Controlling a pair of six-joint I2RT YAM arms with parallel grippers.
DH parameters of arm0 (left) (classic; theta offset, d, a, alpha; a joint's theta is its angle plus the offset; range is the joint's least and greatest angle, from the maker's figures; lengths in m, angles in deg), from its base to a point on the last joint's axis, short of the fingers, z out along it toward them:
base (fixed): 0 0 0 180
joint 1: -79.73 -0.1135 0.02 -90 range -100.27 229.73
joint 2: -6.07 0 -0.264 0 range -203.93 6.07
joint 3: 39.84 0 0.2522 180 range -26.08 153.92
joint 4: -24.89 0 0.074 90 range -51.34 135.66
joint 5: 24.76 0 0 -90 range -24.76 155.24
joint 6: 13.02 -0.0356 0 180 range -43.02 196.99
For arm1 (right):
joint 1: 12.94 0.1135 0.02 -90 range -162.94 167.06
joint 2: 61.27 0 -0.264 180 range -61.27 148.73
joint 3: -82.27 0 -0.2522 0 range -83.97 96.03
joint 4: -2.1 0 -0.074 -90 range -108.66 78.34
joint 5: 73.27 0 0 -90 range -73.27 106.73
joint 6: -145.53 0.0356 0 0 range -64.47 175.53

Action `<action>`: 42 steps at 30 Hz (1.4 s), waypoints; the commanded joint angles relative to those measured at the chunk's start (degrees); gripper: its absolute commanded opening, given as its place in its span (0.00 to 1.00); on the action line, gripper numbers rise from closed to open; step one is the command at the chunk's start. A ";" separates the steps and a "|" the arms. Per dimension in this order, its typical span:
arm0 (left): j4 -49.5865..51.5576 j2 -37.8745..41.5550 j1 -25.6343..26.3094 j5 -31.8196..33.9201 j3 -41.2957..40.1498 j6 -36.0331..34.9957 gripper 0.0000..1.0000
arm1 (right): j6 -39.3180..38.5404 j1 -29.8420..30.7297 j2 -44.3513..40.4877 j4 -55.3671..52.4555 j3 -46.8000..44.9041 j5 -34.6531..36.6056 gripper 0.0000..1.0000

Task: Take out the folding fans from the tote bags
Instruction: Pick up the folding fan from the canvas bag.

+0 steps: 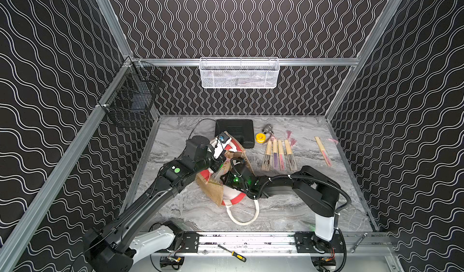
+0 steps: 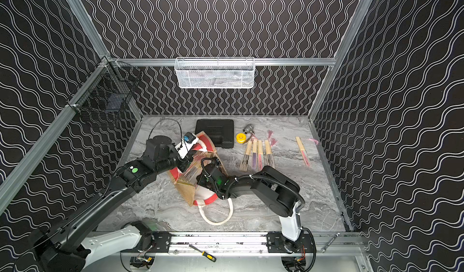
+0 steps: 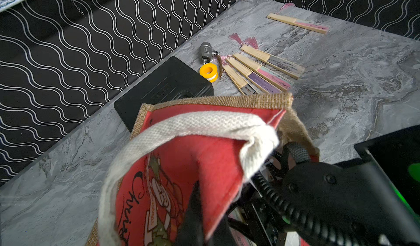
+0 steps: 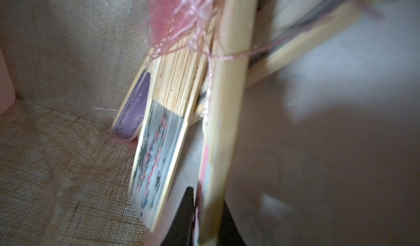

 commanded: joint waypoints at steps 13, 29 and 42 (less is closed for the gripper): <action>-0.69 0.06 0.08 -0.31 0.47 -0.27 0.00 | -4.44 -0.02 -8.84 -1.27 -3.90 -1.25 0.09; -0.68 0.22 0.05 0.20 0.63 -0.18 0.00 | -27.50 0.05 -21.42 -18.96 -7.89 -9.38 0.07; -0.71 -0.11 0.06 0.10 0.61 -0.18 0.00 | -38.97 1.03 -31.28 -39.43 -7.13 -11.02 0.07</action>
